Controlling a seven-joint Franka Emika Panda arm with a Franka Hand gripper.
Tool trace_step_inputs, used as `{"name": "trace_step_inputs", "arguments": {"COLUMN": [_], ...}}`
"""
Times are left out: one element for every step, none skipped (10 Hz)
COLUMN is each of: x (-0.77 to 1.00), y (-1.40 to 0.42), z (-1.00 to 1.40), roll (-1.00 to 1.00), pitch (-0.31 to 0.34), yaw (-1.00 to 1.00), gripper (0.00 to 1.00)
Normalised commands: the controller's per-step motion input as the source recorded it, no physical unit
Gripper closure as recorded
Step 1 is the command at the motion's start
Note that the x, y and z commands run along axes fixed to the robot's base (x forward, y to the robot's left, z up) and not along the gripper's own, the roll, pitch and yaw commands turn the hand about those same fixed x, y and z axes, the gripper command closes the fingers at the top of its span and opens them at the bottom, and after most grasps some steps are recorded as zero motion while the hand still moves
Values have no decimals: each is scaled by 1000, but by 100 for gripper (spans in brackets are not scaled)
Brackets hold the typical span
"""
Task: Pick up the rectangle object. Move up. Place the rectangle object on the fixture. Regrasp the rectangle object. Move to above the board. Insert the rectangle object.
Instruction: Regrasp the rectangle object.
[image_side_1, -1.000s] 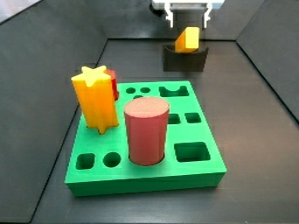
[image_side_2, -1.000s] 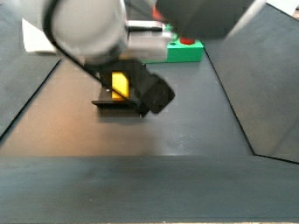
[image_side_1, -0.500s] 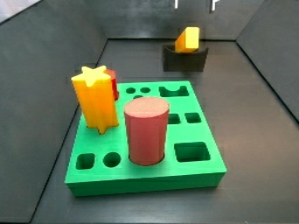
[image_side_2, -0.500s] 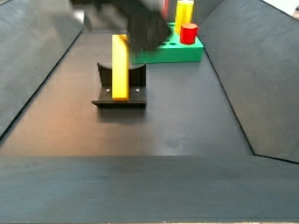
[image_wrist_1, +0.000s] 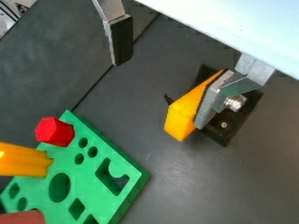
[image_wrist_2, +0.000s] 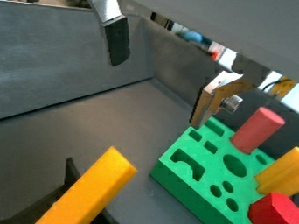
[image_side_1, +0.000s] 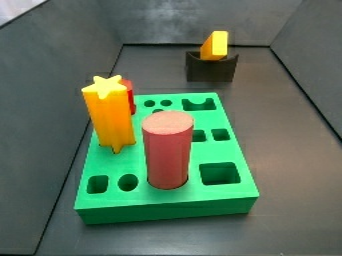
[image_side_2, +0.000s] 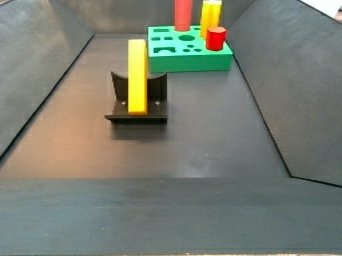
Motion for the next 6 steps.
{"name": "trace_step_inputs", "arguments": {"x": [-21,-21,-14,-1,3,3], "y": [-286,-87,-41,-46,-35,-27], "z": [84,52,32,18,16,14], "roll": [1000,1000,1000,1000,1000,1000], "pitch": [26,24,21,18,17,19], "yaw": [26,27,27,28,30,31], "gripper": [0,0,0,0,0,0]}}
